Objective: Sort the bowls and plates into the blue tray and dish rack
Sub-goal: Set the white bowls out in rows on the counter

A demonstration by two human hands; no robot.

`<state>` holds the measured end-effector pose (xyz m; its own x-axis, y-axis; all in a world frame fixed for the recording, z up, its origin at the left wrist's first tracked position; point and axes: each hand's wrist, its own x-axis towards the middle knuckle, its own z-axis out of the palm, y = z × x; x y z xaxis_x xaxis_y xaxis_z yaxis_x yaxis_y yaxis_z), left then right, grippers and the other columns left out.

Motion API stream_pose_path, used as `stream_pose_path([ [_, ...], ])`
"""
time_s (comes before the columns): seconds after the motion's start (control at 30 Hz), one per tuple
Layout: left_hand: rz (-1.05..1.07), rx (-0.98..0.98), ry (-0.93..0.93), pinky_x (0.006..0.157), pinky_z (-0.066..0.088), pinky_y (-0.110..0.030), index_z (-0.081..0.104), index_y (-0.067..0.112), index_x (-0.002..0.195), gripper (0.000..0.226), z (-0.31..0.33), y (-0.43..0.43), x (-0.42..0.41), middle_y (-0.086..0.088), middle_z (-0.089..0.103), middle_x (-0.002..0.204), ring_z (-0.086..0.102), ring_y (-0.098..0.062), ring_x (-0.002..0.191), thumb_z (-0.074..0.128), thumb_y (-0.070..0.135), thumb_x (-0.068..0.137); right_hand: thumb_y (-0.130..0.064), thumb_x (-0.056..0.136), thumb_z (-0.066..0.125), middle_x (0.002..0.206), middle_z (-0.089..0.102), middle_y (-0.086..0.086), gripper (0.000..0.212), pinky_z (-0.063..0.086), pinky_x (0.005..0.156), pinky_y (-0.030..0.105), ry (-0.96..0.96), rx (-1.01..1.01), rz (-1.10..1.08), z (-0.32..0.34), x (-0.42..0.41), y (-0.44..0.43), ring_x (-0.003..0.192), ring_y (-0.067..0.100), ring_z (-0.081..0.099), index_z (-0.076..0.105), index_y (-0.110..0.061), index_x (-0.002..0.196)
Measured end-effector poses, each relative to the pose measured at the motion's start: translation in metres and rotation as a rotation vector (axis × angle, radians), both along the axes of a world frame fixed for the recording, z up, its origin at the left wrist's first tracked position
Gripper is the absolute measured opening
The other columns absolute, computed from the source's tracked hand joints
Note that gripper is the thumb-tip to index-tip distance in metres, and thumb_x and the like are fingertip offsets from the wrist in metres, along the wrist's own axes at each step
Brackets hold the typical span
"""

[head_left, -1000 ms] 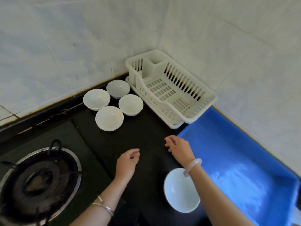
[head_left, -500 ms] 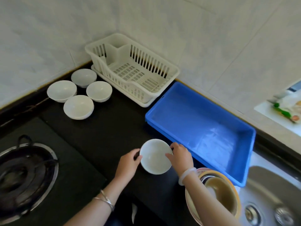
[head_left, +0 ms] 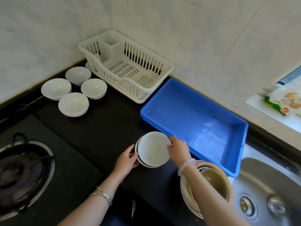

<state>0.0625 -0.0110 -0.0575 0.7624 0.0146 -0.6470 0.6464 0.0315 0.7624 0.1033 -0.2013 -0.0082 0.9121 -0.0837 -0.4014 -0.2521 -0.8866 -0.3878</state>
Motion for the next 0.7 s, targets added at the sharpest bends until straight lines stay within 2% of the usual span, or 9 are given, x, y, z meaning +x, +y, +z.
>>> stream_pose_path([
  [0.1, 0.011, -0.056, 0.041, 0.062, 0.055, -0.02, 0.039, 0.028, 0.139, 0.048, -0.001, 0.0, 0.0, 0.002, 0.058, 0.116, 0.065, -0.014, 0.091, 0.052, 0.024, 0.093, -0.012, 0.088, 0.044, 0.077, 0.063, 0.009, 0.02, 0.045, 0.058, 0.025, -0.046, 0.118, -0.109, 0.004, -0.001, -0.01, 0.068, 0.026, 0.059, 0.057, -0.013, 0.103],
  [0.2, 0.039, -0.083, 0.022, 0.059, 0.055, -0.02, 0.047, 0.027, 0.132, 0.039, -0.005, -0.001, -0.001, 0.008, 0.06, 0.102, 0.066, -0.016, 0.09, 0.05, 0.02, 0.094, -0.01, 0.089, 0.046, 0.068, 0.063, 0.007, 0.018, 0.047, 0.043, 0.013, -0.076, 0.239, -0.195, 0.013, 0.0, -0.02, 0.054, 0.016, 0.063, 0.058, -0.014, 0.101],
  [0.33, 0.088, -0.082, -0.016, 0.061, 0.057, -0.022, 0.052, 0.023, 0.128, 0.035, -0.003, 0.003, -0.001, 0.001, 0.062, 0.104, 0.066, -0.022, 0.095, 0.049, 0.014, 0.094, -0.012, 0.09, 0.049, 0.076, 0.069, 0.012, 0.013, 0.056, 0.05, 0.021, -0.111, 0.32, -0.217, 0.027, 0.006, -0.018, 0.06, 0.021, 0.068, 0.057, -0.017, 0.099],
  [0.47, 0.181, -0.049, -0.045, 0.061, 0.057, -0.023, 0.049, 0.021, 0.131, 0.037, 0.006, 0.023, 0.006, -0.007, 0.061, 0.115, 0.064, -0.024, 0.1, 0.047, 0.013, 0.094, -0.011, 0.089, 0.053, 0.074, 0.068, 0.006, 0.011, 0.049, 0.042, 0.014, -0.128, 0.415, -0.246, 0.034, 0.015, -0.005, 0.06, 0.016, 0.068, 0.057, -0.018, 0.096],
  [0.6, 0.298, 0.004, -0.059, 0.054, 0.055, -0.02, 0.046, 0.02, 0.134, 0.04, 0.017, 0.058, 0.02, -0.004, 0.057, 0.113, 0.063, -0.019, 0.094, 0.047, 0.013, 0.094, -0.009, 0.087, 0.056, 0.076, 0.066, 0.004, 0.011, 0.051, 0.043, 0.016, -0.134, 0.535, -0.271, 0.036, 0.033, 0.021, 0.06, 0.01, 0.066, 0.057, -0.017, 0.095],
  [0.7, 0.381, 0.034, -0.061, 0.056, 0.054, -0.022, 0.043, 0.019, 0.136, 0.042, 0.02, 0.084, 0.025, -0.004, 0.056, 0.116, 0.063, -0.024, 0.101, 0.047, 0.012, 0.094, -0.009, 0.088, 0.057, 0.081, 0.066, 0.008, 0.01, 0.052, 0.045, 0.018, -0.125, 0.593, -0.268, 0.036, 0.054, 0.044, 0.057, 0.008, 0.067, 0.056, -0.018, 0.092],
])
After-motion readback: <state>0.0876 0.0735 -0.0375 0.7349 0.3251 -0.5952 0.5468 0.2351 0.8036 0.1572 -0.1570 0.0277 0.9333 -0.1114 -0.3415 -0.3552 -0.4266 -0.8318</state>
